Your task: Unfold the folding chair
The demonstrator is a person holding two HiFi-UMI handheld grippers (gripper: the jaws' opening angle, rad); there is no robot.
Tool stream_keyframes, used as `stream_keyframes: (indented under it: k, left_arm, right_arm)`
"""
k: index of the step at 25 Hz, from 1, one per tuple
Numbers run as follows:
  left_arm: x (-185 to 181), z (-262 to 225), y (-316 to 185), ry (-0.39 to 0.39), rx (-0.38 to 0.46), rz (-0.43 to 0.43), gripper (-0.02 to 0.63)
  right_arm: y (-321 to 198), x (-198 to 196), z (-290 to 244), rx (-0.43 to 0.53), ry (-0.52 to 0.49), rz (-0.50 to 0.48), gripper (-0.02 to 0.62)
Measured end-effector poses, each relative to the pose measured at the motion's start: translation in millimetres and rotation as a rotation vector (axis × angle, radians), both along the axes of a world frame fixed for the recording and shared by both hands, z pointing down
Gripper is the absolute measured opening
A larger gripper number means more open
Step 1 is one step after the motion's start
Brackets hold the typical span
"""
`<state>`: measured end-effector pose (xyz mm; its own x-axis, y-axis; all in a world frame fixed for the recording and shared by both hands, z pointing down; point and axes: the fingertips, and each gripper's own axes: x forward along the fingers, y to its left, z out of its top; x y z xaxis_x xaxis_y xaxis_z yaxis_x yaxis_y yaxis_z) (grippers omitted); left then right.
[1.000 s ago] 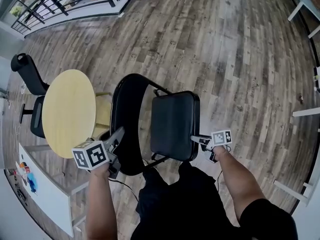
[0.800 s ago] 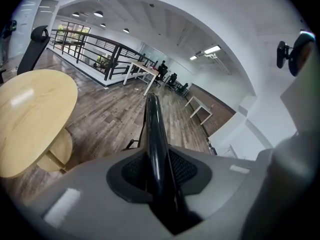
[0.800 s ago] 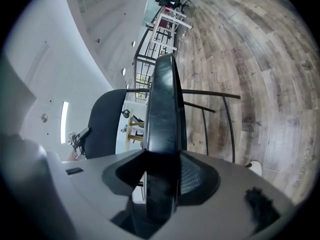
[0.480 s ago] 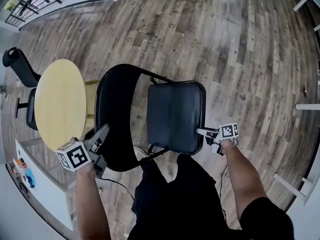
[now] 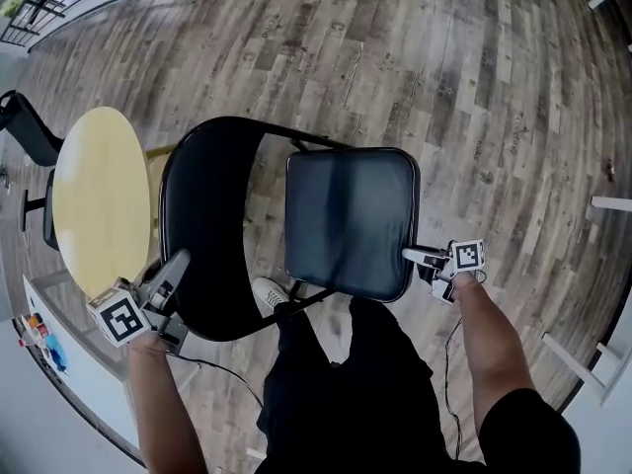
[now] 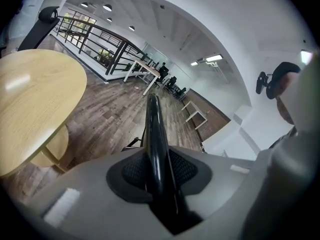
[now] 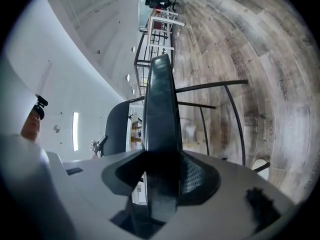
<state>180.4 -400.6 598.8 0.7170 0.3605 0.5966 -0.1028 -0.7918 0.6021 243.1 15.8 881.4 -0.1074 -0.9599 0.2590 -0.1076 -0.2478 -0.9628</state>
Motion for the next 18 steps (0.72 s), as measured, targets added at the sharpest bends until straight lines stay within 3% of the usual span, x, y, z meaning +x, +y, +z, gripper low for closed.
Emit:
stream_keyframes:
  k: [18]
  left_arm:
    - [3, 45, 31, 0.011, -0.1, 0.011, 0.103]
  right_arm:
    - [65, 15, 82, 0.031, -0.073, 0.083, 0.21]
